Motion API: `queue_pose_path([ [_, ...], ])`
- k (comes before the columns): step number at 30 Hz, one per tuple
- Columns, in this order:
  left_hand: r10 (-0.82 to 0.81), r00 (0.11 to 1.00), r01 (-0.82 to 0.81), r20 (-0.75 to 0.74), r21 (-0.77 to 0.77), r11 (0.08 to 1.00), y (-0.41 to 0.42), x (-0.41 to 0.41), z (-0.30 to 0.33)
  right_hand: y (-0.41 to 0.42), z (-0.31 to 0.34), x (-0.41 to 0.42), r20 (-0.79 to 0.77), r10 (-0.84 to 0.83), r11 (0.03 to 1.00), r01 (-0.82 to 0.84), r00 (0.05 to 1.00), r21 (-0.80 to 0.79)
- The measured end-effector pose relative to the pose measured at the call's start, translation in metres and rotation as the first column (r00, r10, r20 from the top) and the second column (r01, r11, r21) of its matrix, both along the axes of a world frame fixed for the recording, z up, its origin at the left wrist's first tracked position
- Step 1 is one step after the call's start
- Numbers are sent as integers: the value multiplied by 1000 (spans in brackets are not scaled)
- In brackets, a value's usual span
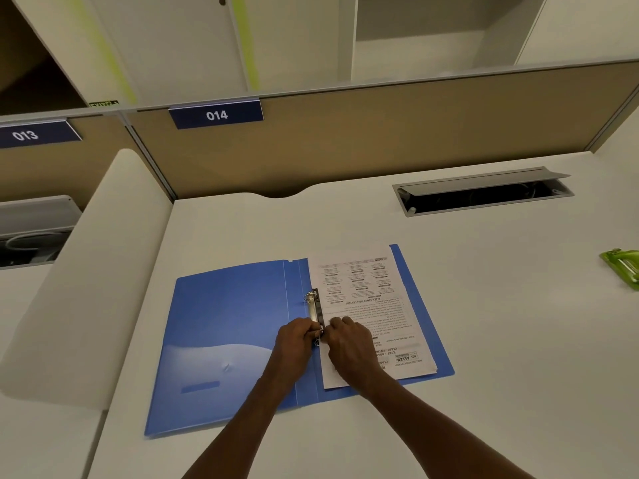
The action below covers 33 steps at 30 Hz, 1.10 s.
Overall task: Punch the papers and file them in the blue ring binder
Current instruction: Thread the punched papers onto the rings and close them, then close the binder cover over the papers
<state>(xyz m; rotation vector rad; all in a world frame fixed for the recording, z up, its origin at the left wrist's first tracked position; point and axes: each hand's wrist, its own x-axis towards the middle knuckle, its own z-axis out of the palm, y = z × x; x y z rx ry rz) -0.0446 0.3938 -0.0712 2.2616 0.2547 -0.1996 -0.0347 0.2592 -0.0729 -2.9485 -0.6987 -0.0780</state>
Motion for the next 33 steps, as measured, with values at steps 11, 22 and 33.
queue_pose_path([
  [11,-23,982,25,188,-9,1000,25,-9,14,-25,3,10,-272,-80,927,171,959,334],
  [22,521,852,-507,49,322,800,150,-40,14,-113,-3,-5,-248,-555,800,591,794,99],
  [33,734,670,-674,-109,325,664,177,-46,29,-122,6,5,-442,-615,664,731,653,157],
])
